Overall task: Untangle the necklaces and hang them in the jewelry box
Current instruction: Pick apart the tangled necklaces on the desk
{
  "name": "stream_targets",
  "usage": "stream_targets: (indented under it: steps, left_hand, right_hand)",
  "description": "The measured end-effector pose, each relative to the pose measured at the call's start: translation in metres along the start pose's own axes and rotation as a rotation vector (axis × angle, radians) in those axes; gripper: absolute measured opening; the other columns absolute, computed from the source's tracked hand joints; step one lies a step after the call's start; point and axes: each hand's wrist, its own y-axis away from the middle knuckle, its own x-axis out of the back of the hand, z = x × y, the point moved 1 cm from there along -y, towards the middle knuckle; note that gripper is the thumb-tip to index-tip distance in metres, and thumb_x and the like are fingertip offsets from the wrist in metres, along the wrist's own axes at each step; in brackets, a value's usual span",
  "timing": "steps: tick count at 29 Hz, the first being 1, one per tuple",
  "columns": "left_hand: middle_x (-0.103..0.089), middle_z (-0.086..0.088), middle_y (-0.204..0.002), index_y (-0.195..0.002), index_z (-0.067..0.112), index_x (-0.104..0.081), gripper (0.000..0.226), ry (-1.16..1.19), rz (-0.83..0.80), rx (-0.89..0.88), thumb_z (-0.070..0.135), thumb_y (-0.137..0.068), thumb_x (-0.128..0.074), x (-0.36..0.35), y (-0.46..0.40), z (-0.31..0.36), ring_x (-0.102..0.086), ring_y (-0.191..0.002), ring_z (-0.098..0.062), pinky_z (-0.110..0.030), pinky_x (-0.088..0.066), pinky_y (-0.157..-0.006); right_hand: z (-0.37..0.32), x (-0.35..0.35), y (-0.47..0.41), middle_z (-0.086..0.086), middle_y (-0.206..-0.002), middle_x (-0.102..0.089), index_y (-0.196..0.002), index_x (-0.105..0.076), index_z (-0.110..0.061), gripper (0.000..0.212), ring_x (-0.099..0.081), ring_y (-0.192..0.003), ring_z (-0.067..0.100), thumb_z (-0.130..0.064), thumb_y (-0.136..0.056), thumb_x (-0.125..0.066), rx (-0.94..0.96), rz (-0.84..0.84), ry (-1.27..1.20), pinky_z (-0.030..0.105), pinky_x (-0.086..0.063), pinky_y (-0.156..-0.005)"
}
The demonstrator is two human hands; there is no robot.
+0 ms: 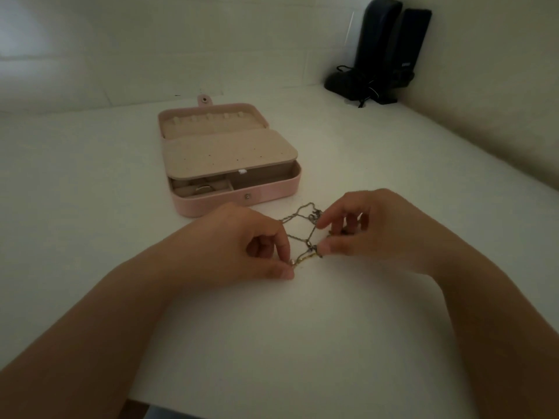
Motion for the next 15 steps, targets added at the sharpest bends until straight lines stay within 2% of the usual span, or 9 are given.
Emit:
stream_targets:
  steps: [2, 4, 6, 10, 12, 15]
  left_hand:
    - [-0.067, 0.01, -0.067, -0.076, 0.029, -0.068, 0.006, -0.066, 0.005, 0.004, 0.035, -0.075, -0.069, 0.001, 0.0, 0.0, -0.057, -0.066, 0.001, -0.008, -0.04, -0.056]
    - [-0.063, 0.013, -0.063, -0.074, 0.032, -0.065, 0.005, -0.09, 0.016, 0.014, 0.032, -0.079, -0.065, 0.001, 0.0, 0.0, -0.054, -0.063, 0.006, -0.006, -0.037, -0.056]
    - [-0.058, 0.014, -0.059, -0.073, 0.034, -0.06, 0.009, -0.113, 0.039, 0.023, 0.032, -0.082, -0.062, 0.001, -0.001, 0.0, -0.052, -0.06, 0.008, -0.007, -0.037, -0.055]
    - [-0.054, 0.012, -0.063, -0.077, 0.035, -0.053, 0.009, -0.171, 0.108, 0.058, 0.034, -0.086, -0.055, 0.003, -0.001, -0.005, -0.047, -0.064, 0.012, -0.006, -0.036, -0.058]
    - [-0.055, 0.012, -0.066, -0.081, 0.035, -0.056, 0.006, -0.203, 0.118, 0.066, 0.037, -0.086, -0.054, 0.003, -0.001, -0.008, -0.048, -0.064, 0.01, -0.009, -0.035, -0.055]
    - [-0.057, 0.014, -0.069, -0.085, 0.034, -0.06, 0.011, -0.219, 0.118, 0.066, 0.042, -0.084, -0.053, 0.003, -0.001, -0.011, -0.048, -0.066, 0.011, -0.009, -0.034, -0.055]
  right_hand:
    - [0.001, -0.001, 0.002, -0.017, -0.082, -0.058, -0.079, -0.064, -0.044, 0.024, -0.051, -0.076, -0.004, -0.048, -0.059, -0.077, 0.002, -0.088, 0.08, 0.011, -0.04, -0.064]
    - [0.002, -0.003, 0.001, -0.017, -0.086, -0.056, -0.076, -0.064, -0.042, 0.016, -0.052, -0.08, -0.004, -0.044, -0.065, -0.075, 0.009, -0.088, 0.11, 0.016, -0.043, -0.071]
    - [0.002, -0.004, 0.001, -0.015, -0.086, -0.056, -0.075, -0.066, -0.037, 0.005, -0.053, -0.078, -0.001, -0.039, -0.073, -0.071, 0.021, -0.092, 0.132, 0.021, -0.045, -0.072]
    - [0.001, 0.002, 0.006, -0.011, -0.081, -0.063, -0.075, -0.066, -0.033, 0.003, -0.057, -0.072, 0.003, -0.034, -0.078, -0.066, 0.043, -0.186, 0.077, 0.017, -0.043, -0.065]
    - [0.0, 0.006, 0.008, -0.009, -0.075, -0.068, -0.075, -0.066, -0.032, 0.005, -0.056, -0.066, 0.002, -0.032, -0.079, -0.065, 0.047, -0.189, 0.022, 0.012, -0.042, -0.061]
    - [0.002, 0.008, 0.009, -0.005, -0.069, -0.067, -0.074, -0.061, -0.033, 0.01, -0.054, -0.061, 0.009, -0.031, -0.083, -0.06, 0.03, -0.18, -0.004, 0.015, -0.039, -0.058]
